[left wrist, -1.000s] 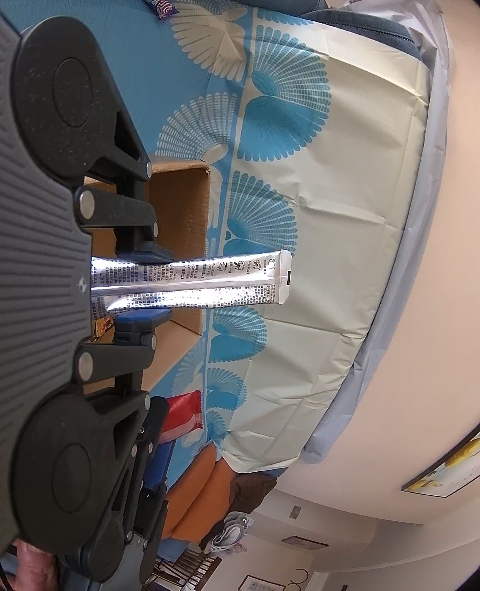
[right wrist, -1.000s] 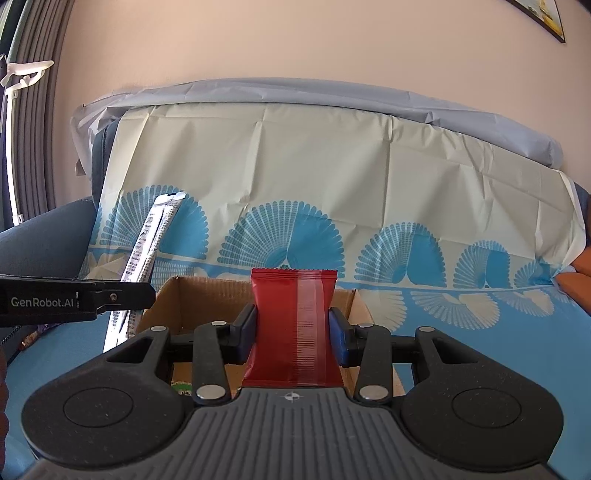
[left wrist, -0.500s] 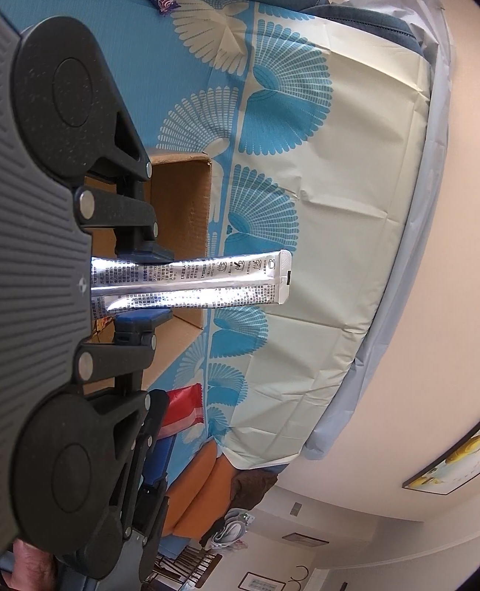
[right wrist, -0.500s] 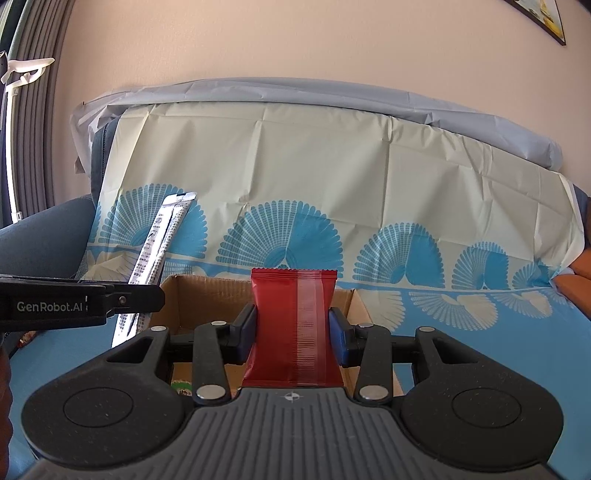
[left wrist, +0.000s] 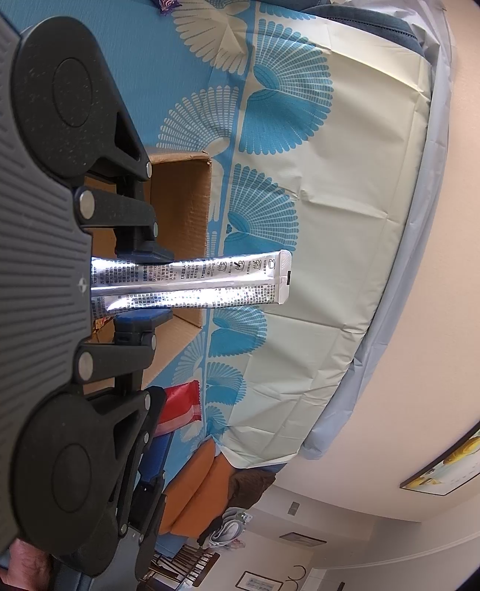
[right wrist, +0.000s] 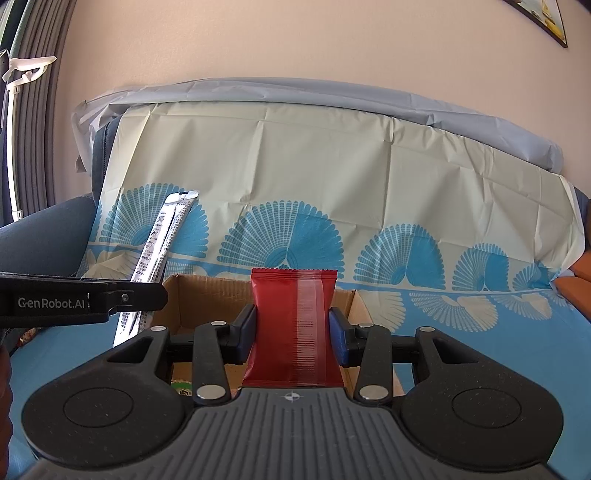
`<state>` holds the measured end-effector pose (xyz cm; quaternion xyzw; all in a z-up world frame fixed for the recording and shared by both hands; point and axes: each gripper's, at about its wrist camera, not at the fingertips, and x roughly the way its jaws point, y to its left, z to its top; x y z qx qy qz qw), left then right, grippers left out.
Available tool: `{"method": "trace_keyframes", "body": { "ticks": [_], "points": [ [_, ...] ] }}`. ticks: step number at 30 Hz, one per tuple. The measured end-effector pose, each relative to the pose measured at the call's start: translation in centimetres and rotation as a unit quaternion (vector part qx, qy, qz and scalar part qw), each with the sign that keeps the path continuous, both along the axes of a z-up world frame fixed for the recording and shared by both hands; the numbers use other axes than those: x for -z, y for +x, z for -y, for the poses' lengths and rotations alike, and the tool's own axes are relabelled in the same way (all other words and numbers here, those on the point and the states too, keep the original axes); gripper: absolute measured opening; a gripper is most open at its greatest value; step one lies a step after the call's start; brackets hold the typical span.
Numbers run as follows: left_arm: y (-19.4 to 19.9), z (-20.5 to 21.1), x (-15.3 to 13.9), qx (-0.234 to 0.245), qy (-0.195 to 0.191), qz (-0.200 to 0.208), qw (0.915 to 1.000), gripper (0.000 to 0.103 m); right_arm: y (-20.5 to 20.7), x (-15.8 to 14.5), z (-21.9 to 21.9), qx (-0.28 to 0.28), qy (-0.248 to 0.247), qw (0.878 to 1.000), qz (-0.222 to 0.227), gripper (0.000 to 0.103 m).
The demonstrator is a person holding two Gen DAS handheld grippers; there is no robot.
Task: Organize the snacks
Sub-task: 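Lift the silver packet and red packet over the box with both tools, then open both tools over the box to drop both packets, then move both open tools back toward the remaining snacks on the cushion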
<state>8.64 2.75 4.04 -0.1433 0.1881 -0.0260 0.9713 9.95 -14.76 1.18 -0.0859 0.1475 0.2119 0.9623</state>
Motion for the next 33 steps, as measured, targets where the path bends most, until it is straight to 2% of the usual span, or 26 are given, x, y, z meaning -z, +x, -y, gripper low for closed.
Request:
{"method": "trace_keyframes", "body": {
  "ticks": [4,5,7,8,12,16,18,20,21,23,24,26,28,29,32,33],
  "points": [
    [0.2,0.0,0.1,0.010,-0.011,-0.006,0.9999,0.029,0.1,0.1,-0.2,-0.002,-0.003,1.000,-0.007,0.045],
    [0.2,-0.1,0.2,0.012,-0.017,-0.009,0.9997,0.030,0.3,0.3,-0.3,-0.002,-0.009,1.000,-0.010,0.052],
    [0.3,-0.3,0.3,0.009,-0.022,-0.012,0.9996,0.038,0.1,0.3,-0.6,0.008,-0.018,1.000,0.001,0.066],
    [0.2,-0.4,0.3,0.007,-0.023,-0.012,0.9996,0.039,0.1,0.3,-0.5,0.009,-0.015,1.000,0.003,0.071],
    [0.0,-1.2,0.1,-0.011,-0.028,-0.010,0.9995,0.040,0.3,0.3,-0.4,0.017,-0.007,1.000,-0.001,0.071],
    [-0.4,-2.6,0.0,-0.048,-0.026,-0.013,0.9984,0.040,0.4,0.3,-0.8,0.020,-0.002,1.000,-0.004,0.071],
    [-0.5,-3.5,0.1,-0.078,-0.016,-0.022,0.9966,0.040,0.4,0.4,-1.2,0.018,-0.001,1.000,-0.005,0.071],
    [-0.6,-4.6,0.3,-0.122,0.012,-0.036,0.9918,0.038,0.3,0.4,-1.7,0.015,0.001,1.000,-0.006,0.071],
    [-0.7,-5.2,0.5,-0.151,0.038,-0.047,0.9868,0.035,0.2,0.5,-2.0,0.012,0.001,1.000,-0.007,0.071],
    [-0.7,-6.4,1.3,-0.209,0.103,-0.070,0.9700,0.032,0.1,0.6,-2.6,0.006,0.000,1.000,-0.008,0.071],
    [-0.6,-7.4,2.1,-0.244,0.139,-0.090,0.9556,0.032,0.0,0.6,-3.0,0.003,0.000,1.000,-0.008,0.071],
    [-0.5,-9.6,4.0,-0.291,0.180,-0.124,0.9315,0.032,0.0,0.7,-3.6,-0.004,-0.002,1.000,-0.009,0.071],
    [-0.3,-12.1,6.2,-0.326,0.212,-0.169,0.9056,0.032,0.0,0.8,-4.2,-0.010,-0.003,1.000,-0.011,0.071],
    [-0.3,-13.1,7.2,-0.336,0.220,-0.184,0.8973,0.032,0.0,0.8,-4.4,-0.013,-0.004,1.000,-0.011,0.071],
    [-0.4,-15.4,11.1,-0.357,0.278,-0.226,0.8627,0.033,0.1,0.9,-5.2,-0.019,-0.003,1.000,-0.014,0.071],
    [-0.5,-16.3,12.5,-0.362,0.285,-0.244,0.8532,0.033,0.2,1.0,-5.4,-0.020,-0.003,1.000,-0.016,0.071]
  ]
}}
